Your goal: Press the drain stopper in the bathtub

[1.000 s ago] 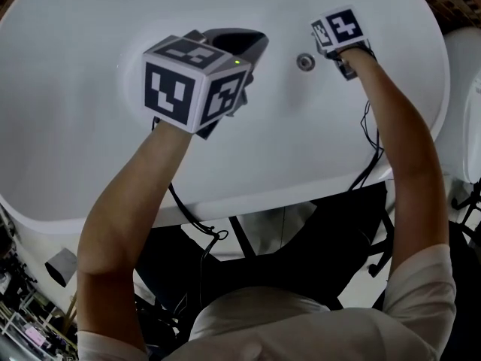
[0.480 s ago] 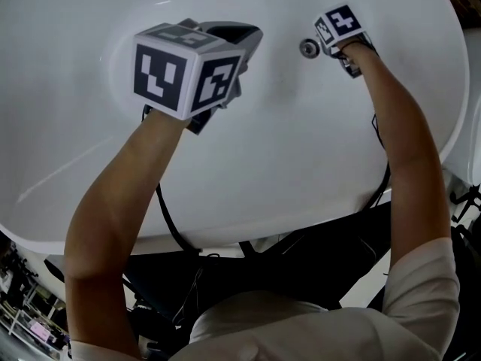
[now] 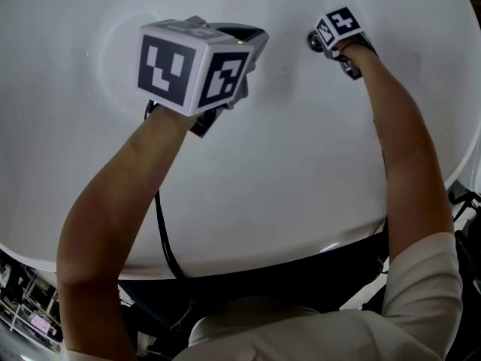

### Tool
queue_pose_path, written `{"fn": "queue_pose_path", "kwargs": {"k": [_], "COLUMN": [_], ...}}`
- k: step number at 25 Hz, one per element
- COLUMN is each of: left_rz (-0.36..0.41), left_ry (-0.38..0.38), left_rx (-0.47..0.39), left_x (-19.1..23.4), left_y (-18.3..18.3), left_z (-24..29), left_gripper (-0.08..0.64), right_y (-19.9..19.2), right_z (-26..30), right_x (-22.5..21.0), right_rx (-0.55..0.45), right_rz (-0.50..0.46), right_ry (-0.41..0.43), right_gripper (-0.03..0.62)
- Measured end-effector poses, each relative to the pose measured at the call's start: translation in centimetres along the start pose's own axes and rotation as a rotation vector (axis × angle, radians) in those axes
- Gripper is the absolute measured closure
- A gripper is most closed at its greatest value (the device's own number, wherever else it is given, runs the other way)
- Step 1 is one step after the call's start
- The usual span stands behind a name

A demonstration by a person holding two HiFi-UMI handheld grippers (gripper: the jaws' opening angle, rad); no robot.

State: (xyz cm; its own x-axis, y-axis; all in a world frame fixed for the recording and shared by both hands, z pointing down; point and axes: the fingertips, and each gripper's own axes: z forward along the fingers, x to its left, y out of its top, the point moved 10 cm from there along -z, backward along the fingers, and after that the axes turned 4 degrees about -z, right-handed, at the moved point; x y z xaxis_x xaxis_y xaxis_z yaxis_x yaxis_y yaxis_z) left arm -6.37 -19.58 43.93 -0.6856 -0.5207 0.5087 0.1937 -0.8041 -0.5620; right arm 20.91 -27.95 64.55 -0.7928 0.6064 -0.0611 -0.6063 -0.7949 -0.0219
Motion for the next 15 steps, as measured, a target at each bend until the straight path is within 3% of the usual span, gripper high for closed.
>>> {"fn": "queue_pose_path", "kwargs": {"k": [7,11,15], "left_rz": [-0.045,-0.053,-0.074], "left_ry": [-0.024,-0.025,-0.026], "left_rx": [0.043,0.053,0.057], "left_x": [1.4,0.6,0.4], "left_y": [-2.8,-2.8,-2.9], "left_z": [1.1,0.9,0.8], "left_gripper": [0.552,0.552,0.552], "right_y": [0.4,-0.2,-0.1], "right_z": [3.5,2.7,2.4], "right_x": [0.7,0.2,0.5], "right_rx": [0.011,0.001,0.008], "right_rz": [0.035,0.065,0.037], "right_ry": [0.020,0.047,0.022], "right_gripper": [0.577,0.577,0.574]}}
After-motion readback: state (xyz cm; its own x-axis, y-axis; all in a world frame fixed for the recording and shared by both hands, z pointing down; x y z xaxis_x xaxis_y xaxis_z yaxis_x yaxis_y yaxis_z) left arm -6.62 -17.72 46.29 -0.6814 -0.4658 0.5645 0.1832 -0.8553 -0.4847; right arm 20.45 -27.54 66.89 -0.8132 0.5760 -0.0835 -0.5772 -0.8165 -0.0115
